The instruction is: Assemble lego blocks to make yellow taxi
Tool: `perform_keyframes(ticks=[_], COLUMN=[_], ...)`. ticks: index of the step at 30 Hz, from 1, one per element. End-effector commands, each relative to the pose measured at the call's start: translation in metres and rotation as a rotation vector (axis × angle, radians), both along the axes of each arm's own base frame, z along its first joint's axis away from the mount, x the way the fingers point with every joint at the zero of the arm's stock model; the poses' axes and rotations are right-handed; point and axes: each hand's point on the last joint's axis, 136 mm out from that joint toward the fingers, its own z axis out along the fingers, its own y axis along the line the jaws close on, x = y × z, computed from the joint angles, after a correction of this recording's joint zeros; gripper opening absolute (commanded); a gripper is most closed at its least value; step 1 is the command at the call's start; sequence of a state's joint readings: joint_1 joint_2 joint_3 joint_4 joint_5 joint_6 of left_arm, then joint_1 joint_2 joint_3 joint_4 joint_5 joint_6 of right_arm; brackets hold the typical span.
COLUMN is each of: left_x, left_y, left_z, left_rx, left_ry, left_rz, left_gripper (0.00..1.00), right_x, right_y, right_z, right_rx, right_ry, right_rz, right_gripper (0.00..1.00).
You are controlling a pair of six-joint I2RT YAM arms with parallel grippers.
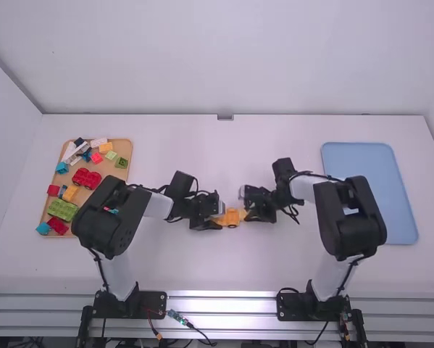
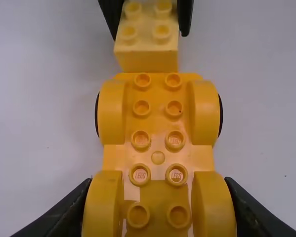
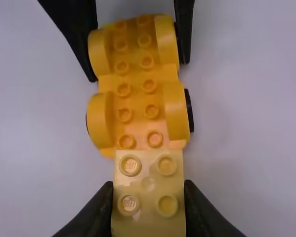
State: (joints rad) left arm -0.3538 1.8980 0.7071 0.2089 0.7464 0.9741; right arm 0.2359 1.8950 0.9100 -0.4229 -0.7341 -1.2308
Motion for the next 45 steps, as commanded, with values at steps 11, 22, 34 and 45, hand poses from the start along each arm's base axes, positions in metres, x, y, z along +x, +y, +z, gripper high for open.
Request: perform_keyframes(ticks=[11, 22, 34, 45], left_x=[-0.009, -0.010, -0.011, -0.018], left_y=[0.017, 0.015, 0.016, 0.018], left_z=[-0.026, -0.025, -0.025, -0.028], left_rx=[0.106, 0.097, 0.100, 0.115], left_ry=[0.037, 0.039, 0.045, 0.046], left_rz=[0.034, 0.029, 0.029, -0.004], left_gripper=[0.28, 0.27, 0.27, 0.28], right_x=[0.002, -0.010, -0.014, -0.011], right_y=[0.021, 0.031, 0.042, 0.041], right_z=[0.035, 0.036, 0.018, 0.013], right_rx=[0.131, 0.136, 0.074, 0.068], right_ry=[-0.081, -0.137, -0.170, -0.173], right_rz=[0.053, 0.064, 0.040, -0.002], right_gripper=[0.00, 0.00, 0.00, 0.00])
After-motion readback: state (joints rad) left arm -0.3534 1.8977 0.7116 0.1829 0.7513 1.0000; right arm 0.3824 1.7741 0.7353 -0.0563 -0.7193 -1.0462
